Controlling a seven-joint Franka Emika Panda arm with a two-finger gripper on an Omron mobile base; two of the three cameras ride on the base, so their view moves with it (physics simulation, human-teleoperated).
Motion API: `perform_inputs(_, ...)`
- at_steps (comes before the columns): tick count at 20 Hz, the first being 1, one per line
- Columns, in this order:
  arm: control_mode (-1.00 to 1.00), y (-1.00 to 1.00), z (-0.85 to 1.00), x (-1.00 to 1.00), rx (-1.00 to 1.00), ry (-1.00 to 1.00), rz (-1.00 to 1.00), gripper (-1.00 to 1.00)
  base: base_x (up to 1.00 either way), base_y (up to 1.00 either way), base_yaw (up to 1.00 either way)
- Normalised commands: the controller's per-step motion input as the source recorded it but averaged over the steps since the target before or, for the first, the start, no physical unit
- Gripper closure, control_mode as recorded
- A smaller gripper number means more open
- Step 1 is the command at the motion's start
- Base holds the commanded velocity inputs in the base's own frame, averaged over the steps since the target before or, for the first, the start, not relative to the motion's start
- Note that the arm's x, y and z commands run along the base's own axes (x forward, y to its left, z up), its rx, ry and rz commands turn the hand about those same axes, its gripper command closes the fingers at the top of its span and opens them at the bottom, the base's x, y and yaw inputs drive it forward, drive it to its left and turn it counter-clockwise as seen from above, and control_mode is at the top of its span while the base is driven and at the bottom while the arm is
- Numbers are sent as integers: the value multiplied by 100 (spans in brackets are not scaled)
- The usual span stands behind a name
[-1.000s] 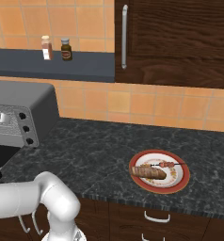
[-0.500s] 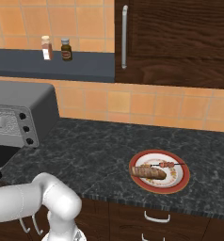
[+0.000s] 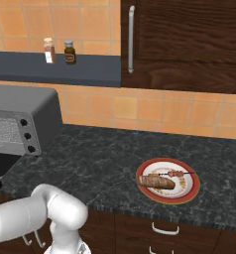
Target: Pick up the kebab skewer and baguette bread, and place them inside the toaster oven. Close the toaster oven door and start by setting the timer.
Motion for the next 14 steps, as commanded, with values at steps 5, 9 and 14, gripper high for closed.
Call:
perform_inputs(5,-100,5,-81,-73,0,7,0,-100,0,0,0)
perform_inputs(9,-100,3,-51,-55,0,4,0,-100,0,0,0)
perform_inputs(14,-100,-8,10,-33,0,0,-1,-100,0,0,0)
